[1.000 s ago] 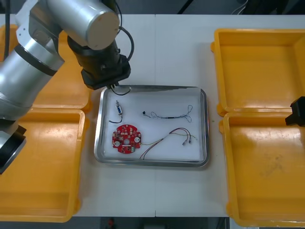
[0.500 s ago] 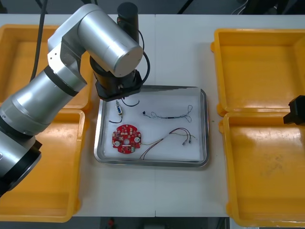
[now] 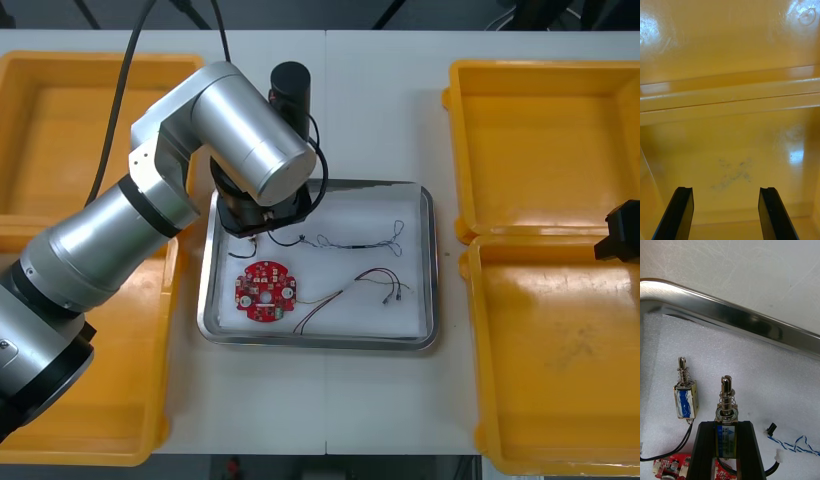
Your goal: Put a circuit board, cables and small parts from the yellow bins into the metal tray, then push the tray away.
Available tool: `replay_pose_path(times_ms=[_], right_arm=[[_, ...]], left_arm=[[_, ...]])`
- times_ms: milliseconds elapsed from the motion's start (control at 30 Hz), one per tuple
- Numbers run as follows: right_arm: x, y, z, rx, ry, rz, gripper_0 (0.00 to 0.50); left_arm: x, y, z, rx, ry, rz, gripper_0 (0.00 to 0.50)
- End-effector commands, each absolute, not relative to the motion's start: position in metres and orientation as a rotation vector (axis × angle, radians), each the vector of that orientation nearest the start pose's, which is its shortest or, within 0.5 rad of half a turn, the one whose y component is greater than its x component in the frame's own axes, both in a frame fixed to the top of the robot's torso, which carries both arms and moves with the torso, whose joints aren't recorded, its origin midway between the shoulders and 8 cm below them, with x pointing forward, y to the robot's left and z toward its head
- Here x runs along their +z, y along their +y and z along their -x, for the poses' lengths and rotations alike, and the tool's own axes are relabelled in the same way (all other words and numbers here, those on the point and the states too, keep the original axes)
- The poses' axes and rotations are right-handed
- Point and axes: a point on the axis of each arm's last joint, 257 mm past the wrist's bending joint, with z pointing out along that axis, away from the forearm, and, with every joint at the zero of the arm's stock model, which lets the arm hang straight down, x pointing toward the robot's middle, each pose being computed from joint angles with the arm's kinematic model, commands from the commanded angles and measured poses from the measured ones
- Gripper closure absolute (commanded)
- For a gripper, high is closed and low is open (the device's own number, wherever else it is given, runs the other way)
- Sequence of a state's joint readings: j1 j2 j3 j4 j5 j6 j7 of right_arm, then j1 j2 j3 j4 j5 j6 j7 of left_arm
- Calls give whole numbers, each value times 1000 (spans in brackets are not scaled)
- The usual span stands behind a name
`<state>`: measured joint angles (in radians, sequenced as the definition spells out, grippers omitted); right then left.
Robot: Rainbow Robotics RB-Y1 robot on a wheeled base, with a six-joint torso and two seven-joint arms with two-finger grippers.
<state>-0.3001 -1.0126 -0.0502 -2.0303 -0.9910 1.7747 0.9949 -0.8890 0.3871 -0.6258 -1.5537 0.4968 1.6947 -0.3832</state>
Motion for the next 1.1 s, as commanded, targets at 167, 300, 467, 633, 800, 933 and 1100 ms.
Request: replay_pose_path(times_ms=[167, 300, 467, 633, 800, 933, 1100], right_arm=[[-155, -366, -401, -1, 2718, -196, 0], [-155, -366, -401, -1, 2718, -196, 0], [-155, -366, -401, -1, 2718, -196, 0], [-155, -366, -401, -1, 2718, -196, 0], [-155, -366, -401, -1, 2718, -196, 0], [-155, -366, -401, -1, 2718, -196, 0], [-155, -366, -401, -1, 2718, -196, 0]], left_arm=[[-240, 75, -515, -98, 2618, 517, 500], [-243, 75, -515, -83, 2613, 498, 500], [-246, 74, -513, -70, 2618, 486, 469], [-245, 74, -513, -70, 2616, 483, 243], [-243, 75, -513, -63, 2617, 485, 192], [-234, 71, -508, -56, 2627, 472, 162], [-205, 70, -497, -55, 2653, 462, 143]])
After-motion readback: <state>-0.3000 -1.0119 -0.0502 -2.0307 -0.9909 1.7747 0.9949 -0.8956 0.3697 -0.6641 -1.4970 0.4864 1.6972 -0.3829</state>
